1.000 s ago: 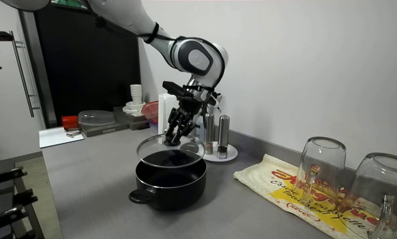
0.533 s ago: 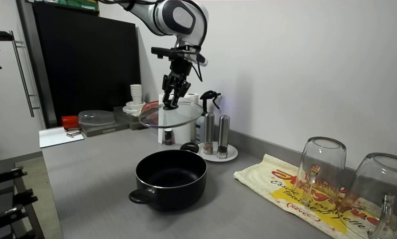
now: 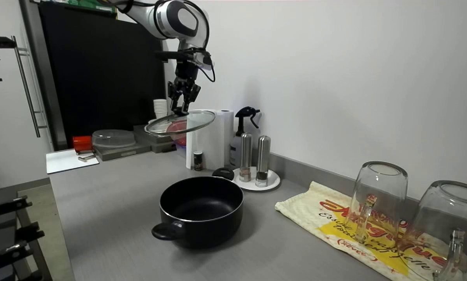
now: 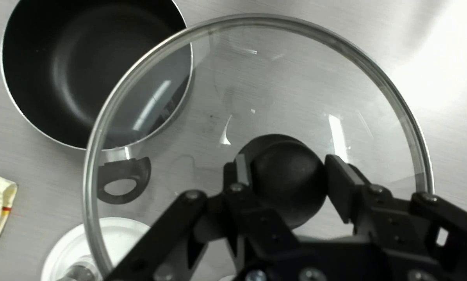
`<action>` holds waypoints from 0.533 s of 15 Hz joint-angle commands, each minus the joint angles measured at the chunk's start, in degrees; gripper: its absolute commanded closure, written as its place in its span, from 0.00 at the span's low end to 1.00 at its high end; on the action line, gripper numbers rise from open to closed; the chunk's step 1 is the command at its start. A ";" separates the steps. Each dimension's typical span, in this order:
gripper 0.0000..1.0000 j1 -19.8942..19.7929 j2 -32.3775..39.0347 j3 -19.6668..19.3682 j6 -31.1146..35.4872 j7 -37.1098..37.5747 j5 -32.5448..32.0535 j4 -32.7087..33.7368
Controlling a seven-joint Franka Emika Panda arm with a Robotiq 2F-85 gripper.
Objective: Uncover the pot and put the lid on the table
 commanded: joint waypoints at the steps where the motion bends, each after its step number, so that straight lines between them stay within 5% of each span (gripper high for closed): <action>1: 0.76 3.38 4.14 1.29 -2.83 -0.10 -3.08 3.95; 8: 0.76 7.91 18.02 2.58 -4.60 -1.99 -5.44 10.93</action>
